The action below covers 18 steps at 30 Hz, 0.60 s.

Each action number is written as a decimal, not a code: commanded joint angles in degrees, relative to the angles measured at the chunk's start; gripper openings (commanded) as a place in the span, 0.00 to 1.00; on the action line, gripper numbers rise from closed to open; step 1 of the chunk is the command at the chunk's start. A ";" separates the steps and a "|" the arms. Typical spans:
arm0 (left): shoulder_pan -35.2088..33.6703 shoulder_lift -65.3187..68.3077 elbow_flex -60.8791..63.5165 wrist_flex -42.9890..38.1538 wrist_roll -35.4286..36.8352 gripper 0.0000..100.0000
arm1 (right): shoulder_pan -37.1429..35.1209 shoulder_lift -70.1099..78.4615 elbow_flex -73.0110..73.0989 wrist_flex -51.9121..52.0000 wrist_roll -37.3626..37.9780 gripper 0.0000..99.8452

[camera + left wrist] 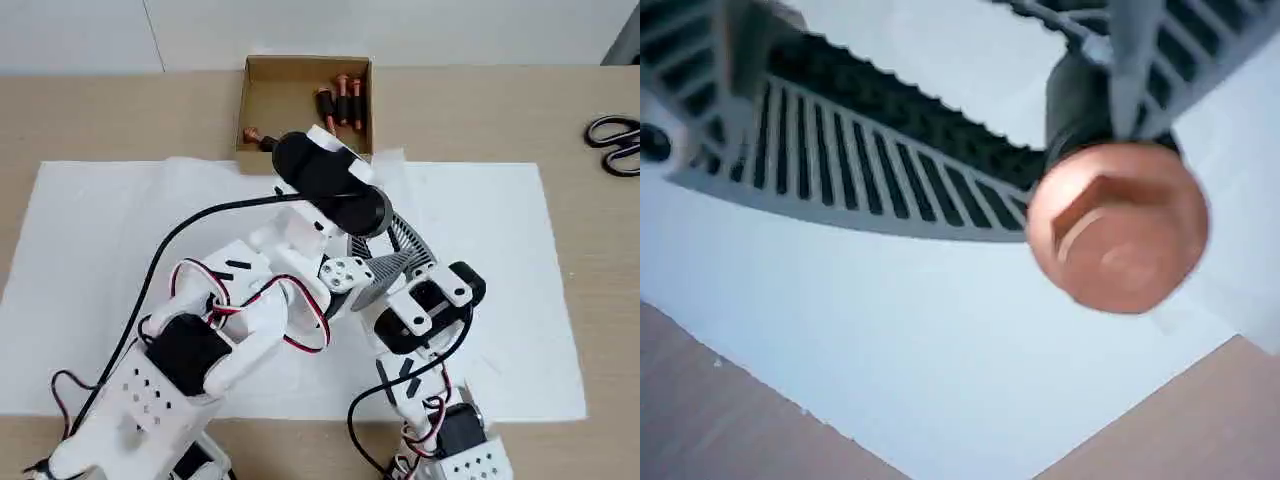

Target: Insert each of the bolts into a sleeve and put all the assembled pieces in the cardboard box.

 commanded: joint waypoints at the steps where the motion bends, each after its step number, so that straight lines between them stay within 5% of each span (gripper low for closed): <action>1: -0.53 -0.88 -3.47 -0.09 -1.49 0.24 | 0.40 -0.75 0.35 -1.10 -0.35 0.00; 12: -14.24 -0.88 -7.43 0.00 -7.82 0.24 | 0.40 -0.75 0.35 -1.10 -0.35 0.00; 18: -14.42 -10.02 -12.44 0.35 -7.56 0.18 | 3.21 -0.75 0.35 -1.01 -0.35 0.00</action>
